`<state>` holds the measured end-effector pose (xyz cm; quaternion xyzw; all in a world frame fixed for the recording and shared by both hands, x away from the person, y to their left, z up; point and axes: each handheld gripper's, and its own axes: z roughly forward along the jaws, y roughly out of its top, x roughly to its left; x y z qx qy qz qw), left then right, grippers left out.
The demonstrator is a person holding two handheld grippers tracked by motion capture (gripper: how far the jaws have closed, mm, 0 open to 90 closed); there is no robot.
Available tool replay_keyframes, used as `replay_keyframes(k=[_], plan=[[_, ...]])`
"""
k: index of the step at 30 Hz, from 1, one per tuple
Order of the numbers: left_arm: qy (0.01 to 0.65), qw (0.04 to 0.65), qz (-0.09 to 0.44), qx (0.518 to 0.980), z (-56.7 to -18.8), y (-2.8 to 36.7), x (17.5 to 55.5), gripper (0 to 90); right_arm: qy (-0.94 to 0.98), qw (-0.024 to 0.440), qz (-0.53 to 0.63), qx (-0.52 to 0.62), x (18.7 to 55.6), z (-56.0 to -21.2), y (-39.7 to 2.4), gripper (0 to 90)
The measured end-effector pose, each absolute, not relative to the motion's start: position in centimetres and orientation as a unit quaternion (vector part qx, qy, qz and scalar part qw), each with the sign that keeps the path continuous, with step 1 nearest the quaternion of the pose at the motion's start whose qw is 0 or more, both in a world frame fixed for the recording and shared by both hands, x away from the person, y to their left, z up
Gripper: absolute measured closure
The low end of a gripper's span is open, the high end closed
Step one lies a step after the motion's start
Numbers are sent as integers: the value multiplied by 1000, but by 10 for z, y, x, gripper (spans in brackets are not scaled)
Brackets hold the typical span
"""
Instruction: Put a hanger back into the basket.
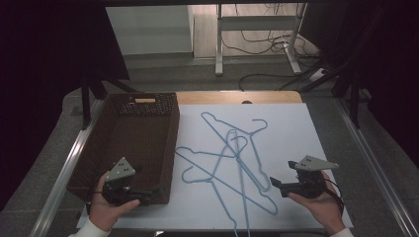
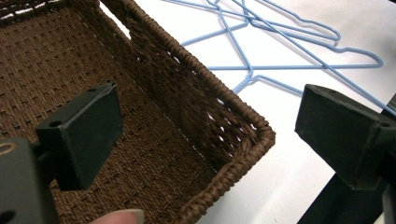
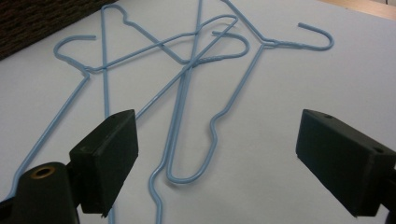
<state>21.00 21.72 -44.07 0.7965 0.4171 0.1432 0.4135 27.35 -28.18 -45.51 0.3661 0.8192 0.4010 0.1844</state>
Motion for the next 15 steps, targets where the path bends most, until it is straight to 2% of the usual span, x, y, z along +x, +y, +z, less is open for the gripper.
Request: replay_keyframes(k=[10,15], plan=[[412,418,146,796,-439,219,209,81,822,187,388,373,272,-455,-281,148],[409,421,148,796,-436,218,205,81,820,182,398,369,269,-450,-277,189]])
